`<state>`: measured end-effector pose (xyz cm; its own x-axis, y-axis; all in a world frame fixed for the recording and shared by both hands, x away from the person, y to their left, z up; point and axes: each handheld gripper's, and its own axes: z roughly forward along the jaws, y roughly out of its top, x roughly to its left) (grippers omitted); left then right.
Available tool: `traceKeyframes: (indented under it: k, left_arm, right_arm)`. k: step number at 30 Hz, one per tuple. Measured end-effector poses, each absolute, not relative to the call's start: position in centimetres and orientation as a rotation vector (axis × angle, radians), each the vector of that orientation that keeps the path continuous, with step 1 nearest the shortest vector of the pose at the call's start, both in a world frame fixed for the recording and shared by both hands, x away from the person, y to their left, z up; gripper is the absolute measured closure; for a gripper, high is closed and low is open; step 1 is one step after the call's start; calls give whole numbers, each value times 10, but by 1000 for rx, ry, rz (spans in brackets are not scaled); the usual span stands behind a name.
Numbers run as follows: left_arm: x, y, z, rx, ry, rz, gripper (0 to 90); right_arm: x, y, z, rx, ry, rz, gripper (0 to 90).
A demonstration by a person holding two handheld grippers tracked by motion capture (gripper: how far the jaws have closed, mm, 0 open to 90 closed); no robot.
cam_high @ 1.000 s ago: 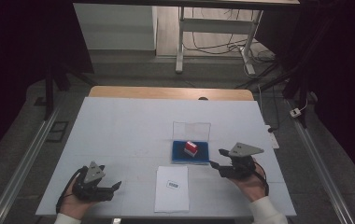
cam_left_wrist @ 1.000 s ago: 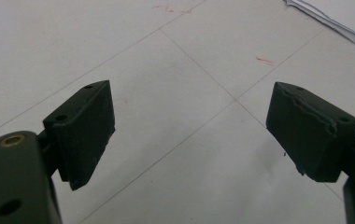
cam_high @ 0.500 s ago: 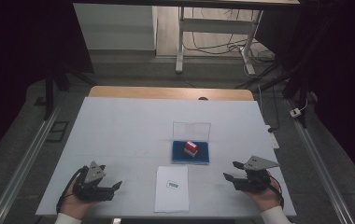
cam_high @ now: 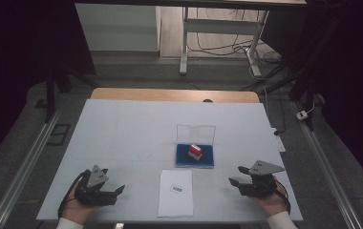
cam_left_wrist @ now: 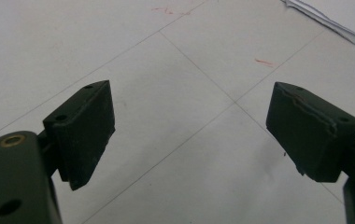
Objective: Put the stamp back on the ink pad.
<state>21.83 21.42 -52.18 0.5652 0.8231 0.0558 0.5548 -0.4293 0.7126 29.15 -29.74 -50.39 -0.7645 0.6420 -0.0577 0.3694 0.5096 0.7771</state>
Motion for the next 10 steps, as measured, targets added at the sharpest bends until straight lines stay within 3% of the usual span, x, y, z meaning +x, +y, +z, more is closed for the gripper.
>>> traceKeyframes:
  k: [10]
  left_arm:
    - [218, 214, -522, 2146, 1099, 533, 157]
  right_arm:
    - [291, -298, -503, 844, 2417, 1127, 392]
